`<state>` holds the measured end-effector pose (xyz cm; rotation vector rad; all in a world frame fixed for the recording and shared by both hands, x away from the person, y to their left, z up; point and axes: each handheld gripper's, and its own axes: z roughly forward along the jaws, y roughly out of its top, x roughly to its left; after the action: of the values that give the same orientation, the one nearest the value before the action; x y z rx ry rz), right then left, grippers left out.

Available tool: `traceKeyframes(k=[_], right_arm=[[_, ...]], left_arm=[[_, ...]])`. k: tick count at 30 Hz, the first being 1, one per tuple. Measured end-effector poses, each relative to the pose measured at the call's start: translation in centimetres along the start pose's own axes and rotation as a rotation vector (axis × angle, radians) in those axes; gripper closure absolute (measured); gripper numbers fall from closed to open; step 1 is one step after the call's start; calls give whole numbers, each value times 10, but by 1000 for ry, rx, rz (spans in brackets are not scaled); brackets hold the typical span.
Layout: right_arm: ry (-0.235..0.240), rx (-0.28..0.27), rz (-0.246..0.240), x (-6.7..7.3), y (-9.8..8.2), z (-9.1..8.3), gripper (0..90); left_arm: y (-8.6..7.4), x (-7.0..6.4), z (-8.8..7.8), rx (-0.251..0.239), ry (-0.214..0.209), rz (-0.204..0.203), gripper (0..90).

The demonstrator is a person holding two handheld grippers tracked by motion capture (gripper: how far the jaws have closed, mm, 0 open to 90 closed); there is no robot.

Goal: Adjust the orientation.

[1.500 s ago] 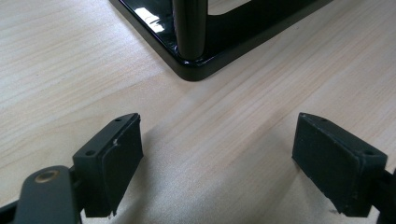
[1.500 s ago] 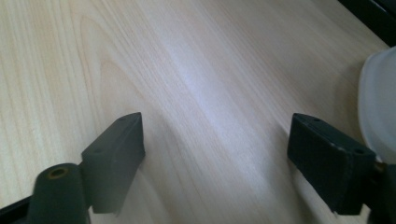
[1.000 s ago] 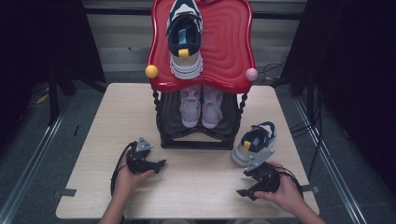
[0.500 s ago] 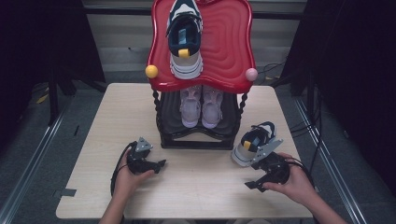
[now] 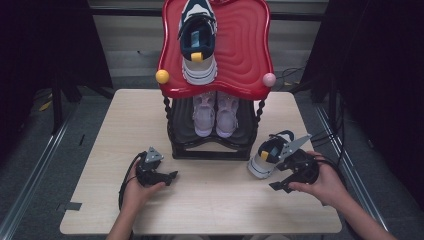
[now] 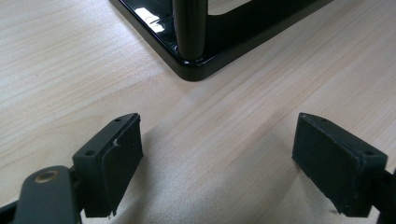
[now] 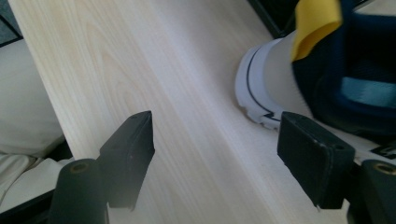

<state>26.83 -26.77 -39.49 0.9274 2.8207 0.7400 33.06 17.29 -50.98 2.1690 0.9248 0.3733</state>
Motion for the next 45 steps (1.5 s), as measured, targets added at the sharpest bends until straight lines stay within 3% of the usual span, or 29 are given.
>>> traceKeyframes(k=[10, 15, 25, 39, 42, 45], right_arm=[[-40, -23, 3, -13, 18, -10, 317], [-47, -56, 42, -23, 25, -4, 368], [-58, -18, 61, -37, 38, 14, 568], [-36, -11, 46, -46, 34, 2, 879], [-25, -17, 49, -47, 32, 0, 847], [-41, -20, 72, -47, 33, 2, 729]], left_arm=[[0, 0, 0, 1, -3, 0, 154], [0, 0, 0, 0, -1, 0, 154], [0, 0, 0, 0, 0, -1, 154], [0, 0, 0, 0, 2, -4, 152], [0, 0, 0, 0, 2, -4, 152], [0, 0, 0, 0, 2, -4, 152]])
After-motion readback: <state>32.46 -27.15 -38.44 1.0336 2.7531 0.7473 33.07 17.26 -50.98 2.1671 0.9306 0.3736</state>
